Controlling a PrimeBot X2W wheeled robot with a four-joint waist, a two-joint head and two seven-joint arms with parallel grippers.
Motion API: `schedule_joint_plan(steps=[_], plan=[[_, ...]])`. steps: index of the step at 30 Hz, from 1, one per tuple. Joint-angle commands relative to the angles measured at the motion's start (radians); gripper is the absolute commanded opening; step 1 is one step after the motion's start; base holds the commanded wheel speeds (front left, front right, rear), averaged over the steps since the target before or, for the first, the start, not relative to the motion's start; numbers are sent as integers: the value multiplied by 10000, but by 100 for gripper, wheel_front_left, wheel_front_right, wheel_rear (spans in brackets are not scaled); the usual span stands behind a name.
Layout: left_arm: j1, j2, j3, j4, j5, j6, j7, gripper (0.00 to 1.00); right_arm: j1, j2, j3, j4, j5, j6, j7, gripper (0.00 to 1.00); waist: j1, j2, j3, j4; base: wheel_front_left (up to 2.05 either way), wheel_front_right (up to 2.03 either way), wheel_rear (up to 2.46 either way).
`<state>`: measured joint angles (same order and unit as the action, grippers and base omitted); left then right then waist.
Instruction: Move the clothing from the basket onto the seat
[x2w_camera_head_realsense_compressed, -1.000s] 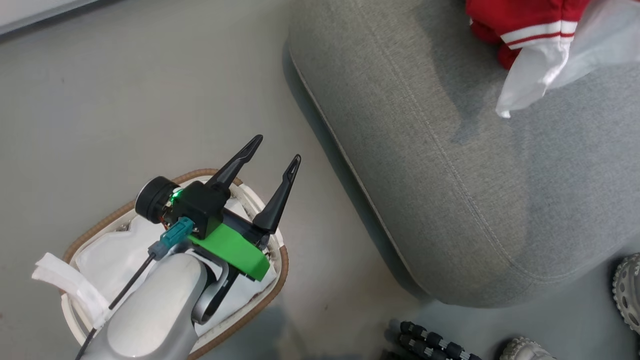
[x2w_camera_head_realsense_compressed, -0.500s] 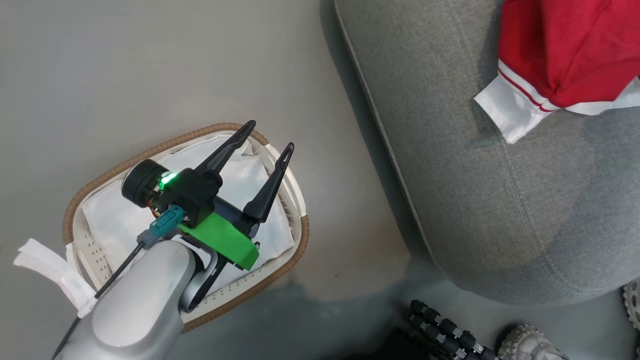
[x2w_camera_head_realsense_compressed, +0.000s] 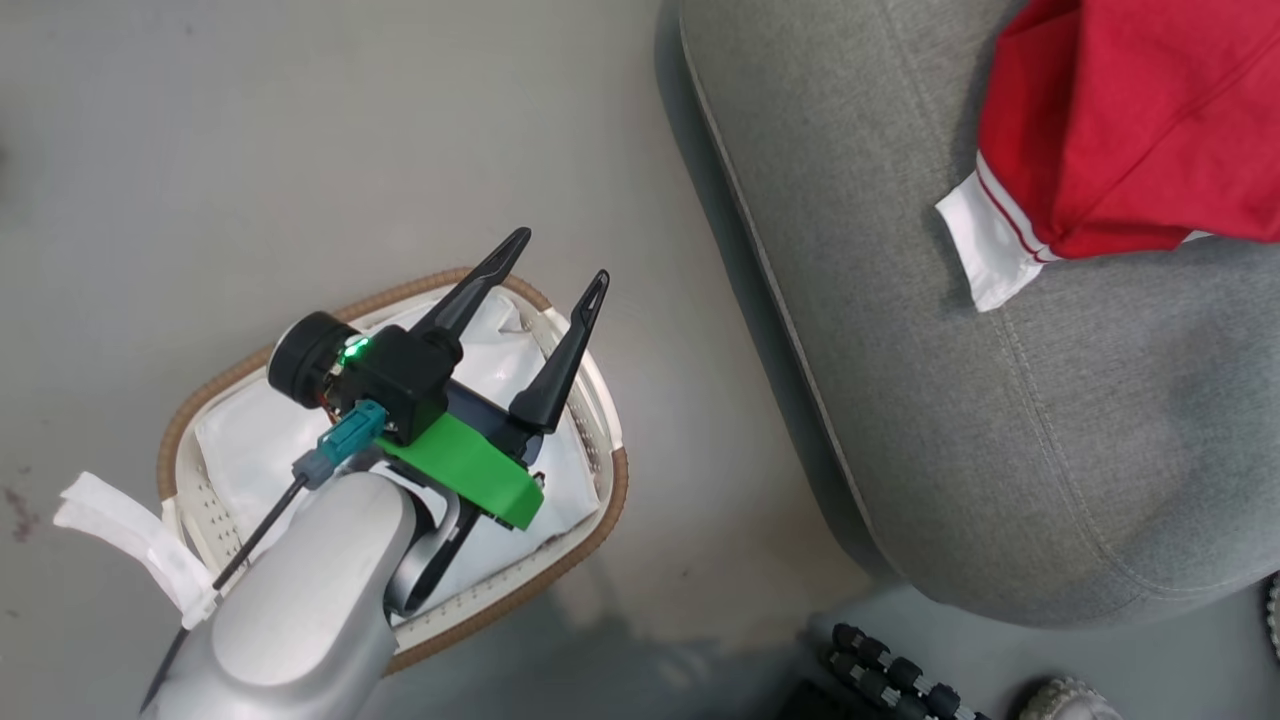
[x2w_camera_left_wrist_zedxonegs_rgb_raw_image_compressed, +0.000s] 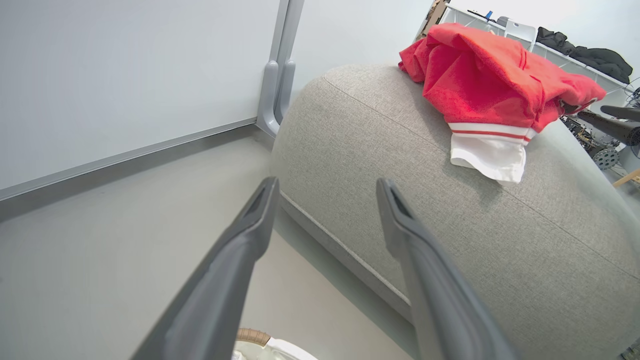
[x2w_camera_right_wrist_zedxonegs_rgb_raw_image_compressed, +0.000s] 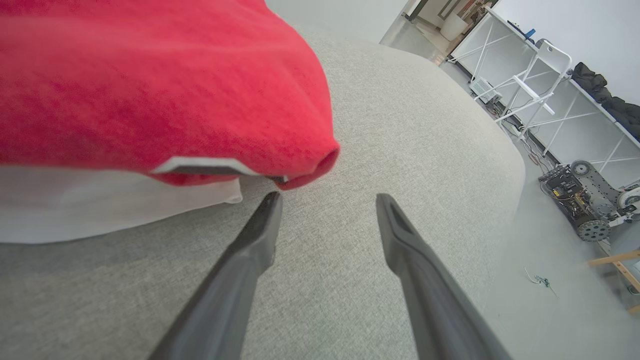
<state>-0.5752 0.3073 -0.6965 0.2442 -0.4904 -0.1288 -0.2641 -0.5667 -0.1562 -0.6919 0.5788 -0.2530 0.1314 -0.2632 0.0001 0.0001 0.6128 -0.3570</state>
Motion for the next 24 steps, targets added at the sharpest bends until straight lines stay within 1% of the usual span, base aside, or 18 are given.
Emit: schedule_joint_plan(steps=[1, 5, 7, 12, 16, 20, 24], plan=[[237, -49, 80, 60, 59, -33, -2, 100, 322, 47, -52, -159, 87, -15, -16, 100, -1, -1, -496, -28, 0, 0, 0], [527, -356, 378, 151, 137, -33, -2, 100, 880, 66, 130, -818, 231, -15, -16, 100, -1, -1, -1100, 29, 0, 0, 0], [728, -500, 588, 202, 219, -33, -2, 100, 1127, 91, 431, -1311, 406, -15, -18, 100, -1, -1, -1414, 79, 0, 0, 0], [1334, -915, 1167, 340, 310, -33, -2, 100, 1744, 45, 1887, -2737, 854, -15, -17, 100, -1, -1, -2241, 315, 0, 0, 0], [1835, -1189, 1727, 423, 471, -33, -2, 100, 1989, 148, 3064, -3556, 1294, -15, -17, 100, -1, -1, -2818, 599, 0, 0, 0], [2275, -1457, 2501, 502, 812, -33, -2, 100, 1768, 71, 4112, -3807, 1894, -15, -17, 100, -1, -1, -3199, 1035, 0, 0, 0], [2636, -1749, 3373, 540, 1200, -32, -2, 100, 1640, 324, 4950, -3692, 2337, -15, -17, 100, -1, -1, -3457, 1524, 0, 0, 0]])
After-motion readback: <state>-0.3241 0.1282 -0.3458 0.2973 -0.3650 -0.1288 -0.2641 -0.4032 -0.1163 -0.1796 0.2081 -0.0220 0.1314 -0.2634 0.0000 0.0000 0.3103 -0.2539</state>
